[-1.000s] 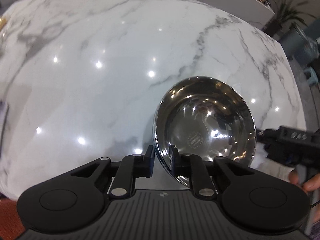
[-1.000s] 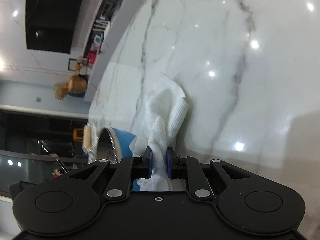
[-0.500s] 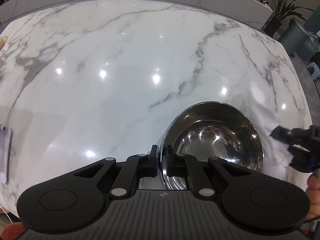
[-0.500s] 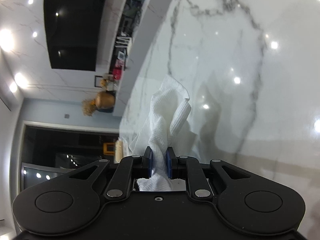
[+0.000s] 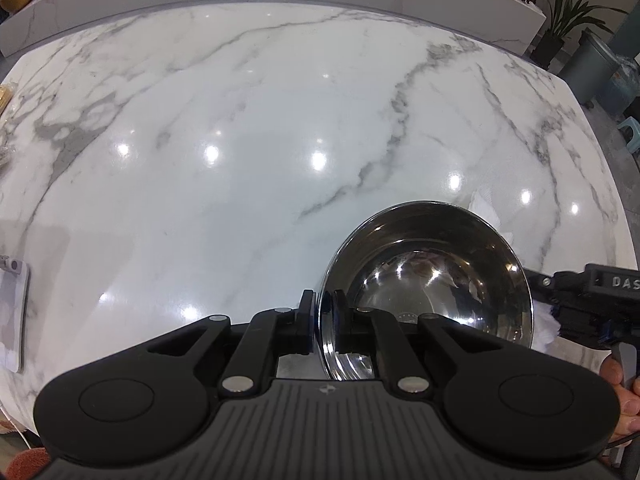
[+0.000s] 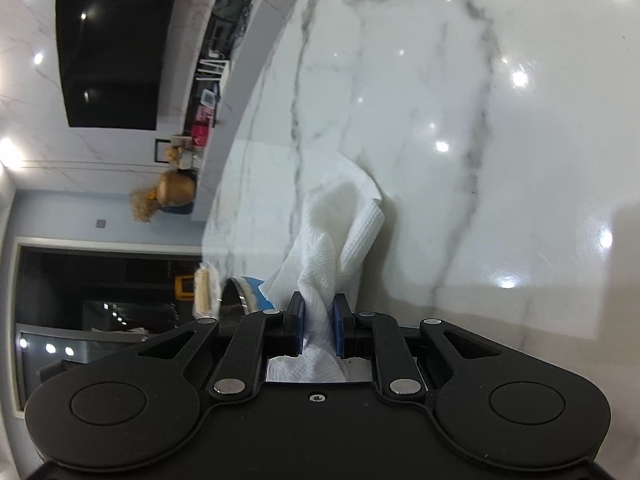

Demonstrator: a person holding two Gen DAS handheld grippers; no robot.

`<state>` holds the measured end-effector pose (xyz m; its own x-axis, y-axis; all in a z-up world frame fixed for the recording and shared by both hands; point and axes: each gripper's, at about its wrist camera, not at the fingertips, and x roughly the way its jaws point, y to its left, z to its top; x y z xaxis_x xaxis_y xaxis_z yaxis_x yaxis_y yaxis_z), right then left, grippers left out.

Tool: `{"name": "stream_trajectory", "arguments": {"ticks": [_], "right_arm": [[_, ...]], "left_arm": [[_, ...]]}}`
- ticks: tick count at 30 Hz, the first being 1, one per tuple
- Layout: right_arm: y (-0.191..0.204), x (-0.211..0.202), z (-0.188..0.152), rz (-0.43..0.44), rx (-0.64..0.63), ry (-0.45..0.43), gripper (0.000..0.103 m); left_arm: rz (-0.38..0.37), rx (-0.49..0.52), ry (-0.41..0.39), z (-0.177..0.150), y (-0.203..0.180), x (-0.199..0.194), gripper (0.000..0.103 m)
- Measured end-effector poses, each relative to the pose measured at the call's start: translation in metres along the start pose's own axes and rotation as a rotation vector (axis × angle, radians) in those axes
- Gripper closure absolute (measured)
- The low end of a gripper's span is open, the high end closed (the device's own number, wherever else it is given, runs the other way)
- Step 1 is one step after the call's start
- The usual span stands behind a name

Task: Clean bowl
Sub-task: 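Continue wiping the outer wall with the right gripper while the left gripper holds the rim, then release the bowl rim with the left gripper and drop the cloth beside the bowl with the right gripper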

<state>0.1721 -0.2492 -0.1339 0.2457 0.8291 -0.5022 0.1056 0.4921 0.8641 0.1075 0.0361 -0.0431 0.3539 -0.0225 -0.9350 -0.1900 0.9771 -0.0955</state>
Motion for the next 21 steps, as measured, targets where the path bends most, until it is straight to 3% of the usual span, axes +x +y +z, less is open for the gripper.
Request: {"name": "stream_trajectory", "arguments": {"ticks": [7, 13, 17, 21], "right_arm": [[-0.001, 0.008, -0.005, -0.048, -0.019, 0.02, 0.089], [0.013, -0.003, -0.009, -0.056, -0.084, -0.019, 0.089], [0.032, -0.024, -0.016, -0.091, -0.206, -0.092, 0.089], [0.056, -0.039, -0.027, -0.228, -0.388, -0.175, 0.089]], "left_arm": [[-0.005, -0.001, 0.0, 0.0, 0.002, 0.0, 0.096], [-0.03, -0.014, -0.019, 0.0, 0.005, -0.005, 0.095], [-0.053, -0.021, -0.043, 0.001, 0.007, -0.013, 0.072], [-0.076, -0.019, -0.058, 0.0, 0.008, -0.021, 0.063]]}}
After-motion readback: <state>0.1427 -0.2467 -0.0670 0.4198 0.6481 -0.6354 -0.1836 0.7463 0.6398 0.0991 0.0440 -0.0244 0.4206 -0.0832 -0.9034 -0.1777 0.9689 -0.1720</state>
